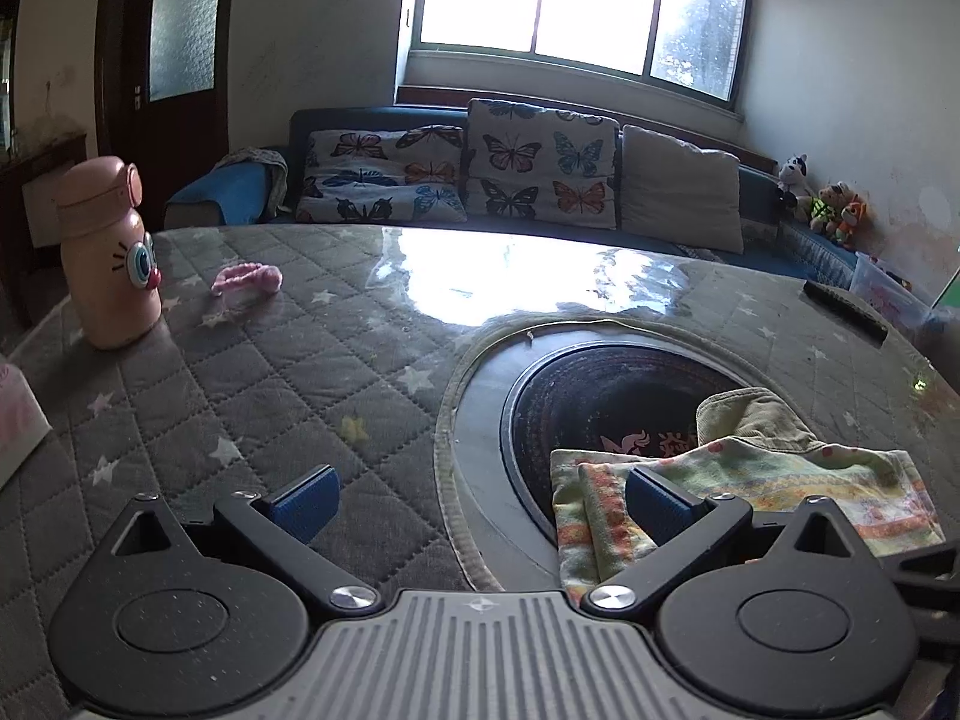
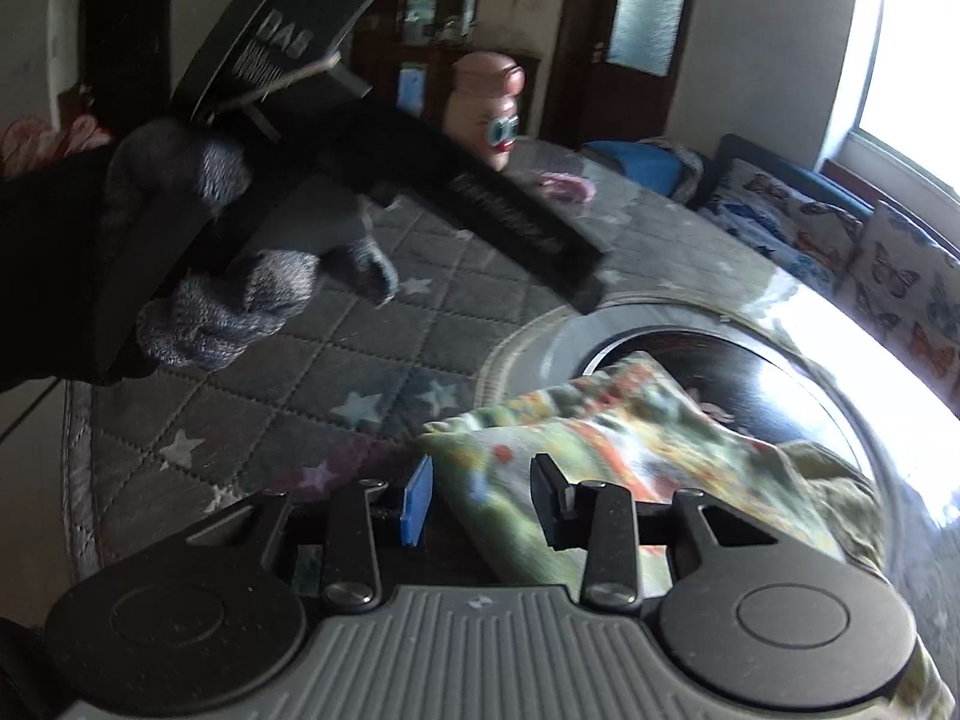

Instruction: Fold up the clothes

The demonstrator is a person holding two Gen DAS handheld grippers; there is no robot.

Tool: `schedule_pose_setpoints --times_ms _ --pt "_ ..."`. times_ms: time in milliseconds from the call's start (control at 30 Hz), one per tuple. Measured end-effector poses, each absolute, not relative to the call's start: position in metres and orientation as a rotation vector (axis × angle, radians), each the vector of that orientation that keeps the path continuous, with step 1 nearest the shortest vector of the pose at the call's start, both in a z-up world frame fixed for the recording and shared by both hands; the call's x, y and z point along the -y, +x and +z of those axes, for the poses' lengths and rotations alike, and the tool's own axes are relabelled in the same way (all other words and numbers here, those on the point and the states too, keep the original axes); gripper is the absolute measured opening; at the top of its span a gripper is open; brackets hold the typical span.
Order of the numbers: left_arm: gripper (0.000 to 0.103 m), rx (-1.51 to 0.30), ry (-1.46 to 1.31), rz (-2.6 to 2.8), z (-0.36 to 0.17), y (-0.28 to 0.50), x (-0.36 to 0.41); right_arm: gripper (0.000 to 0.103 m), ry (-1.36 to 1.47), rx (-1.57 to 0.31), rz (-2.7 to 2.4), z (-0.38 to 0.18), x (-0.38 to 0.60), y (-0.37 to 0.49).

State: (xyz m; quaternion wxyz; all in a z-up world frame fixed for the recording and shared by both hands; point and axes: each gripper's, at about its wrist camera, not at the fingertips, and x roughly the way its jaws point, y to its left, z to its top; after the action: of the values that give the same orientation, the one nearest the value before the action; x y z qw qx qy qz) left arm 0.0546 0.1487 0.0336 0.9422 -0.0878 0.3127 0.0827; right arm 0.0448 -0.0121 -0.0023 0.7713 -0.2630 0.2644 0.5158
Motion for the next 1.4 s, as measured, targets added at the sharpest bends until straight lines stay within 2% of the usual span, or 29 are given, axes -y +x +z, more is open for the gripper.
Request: schedule_pose_setpoints --times_ms 133,300,367,833,900,1000,1100,1167,1200,1267,1333,1400 --pt "0.103 -0.656 -0.244 0.161 0.031 0.053 -0.154 0.036 -0.643 -0.549 1.111 -0.011 0.0 0.036" --pt "0.103 -0.696 -0.341 0.145 0.024 0.056 -0.158 0.014 -0.645 -0.52 1.087 -0.01 0.002 0.033" --pt "0.103 -0.715 -0.375 0.129 0.021 0.058 -0.157 0.011 -0.612 -0.517 1.084 -0.006 0.006 0.034" --pt "0.101 -0.819 -0.601 0.043 0.013 0.078 -0.142 0.009 -0.432 -0.481 1.073 0.026 0.043 0.042" --pt "0.095 -0.835 -0.604 0.03 0.011 0.079 -0.137 0.009 -0.425 -0.479 1.079 0.027 0.046 0.042" --pt "0.079 -0.855 -0.62 0.013 0.009 0.081 -0.134 0.009 -0.411 -0.472 1.081 0.029 0.053 0.042" --pt "0.059 -0.873 -0.642 -0.002 0.005 0.083 -0.133 0.009 -0.397 -0.469 1.087 0.031 0.057 0.042" --pt "0.041 -0.884 -0.656 -0.016 0.001 0.084 -0.133 0.008 -0.397 -0.468 1.093 0.032 0.059 0.042" --pt "0.038 -0.887 -0.661 -0.02 -0.001 0.084 -0.133 0.008 -0.396 -0.469 1.097 0.031 0.059 0.043" --pt "0.024 -0.892 -0.663 -0.021 -0.003 0.084 -0.132 0.008 -0.393 -0.475 1.109 0.03 0.06 0.045" --pt "0.018 -0.896 -0.662 -0.019 -0.005 0.083 -0.131 0.008 -0.386 -0.486 1.121 0.031 0.061 0.048" --pt "0.018 -0.893 -0.662 -0.018 -0.006 0.083 -0.131 0.009 -0.374 -0.488 1.106 0.032 0.066 0.047"
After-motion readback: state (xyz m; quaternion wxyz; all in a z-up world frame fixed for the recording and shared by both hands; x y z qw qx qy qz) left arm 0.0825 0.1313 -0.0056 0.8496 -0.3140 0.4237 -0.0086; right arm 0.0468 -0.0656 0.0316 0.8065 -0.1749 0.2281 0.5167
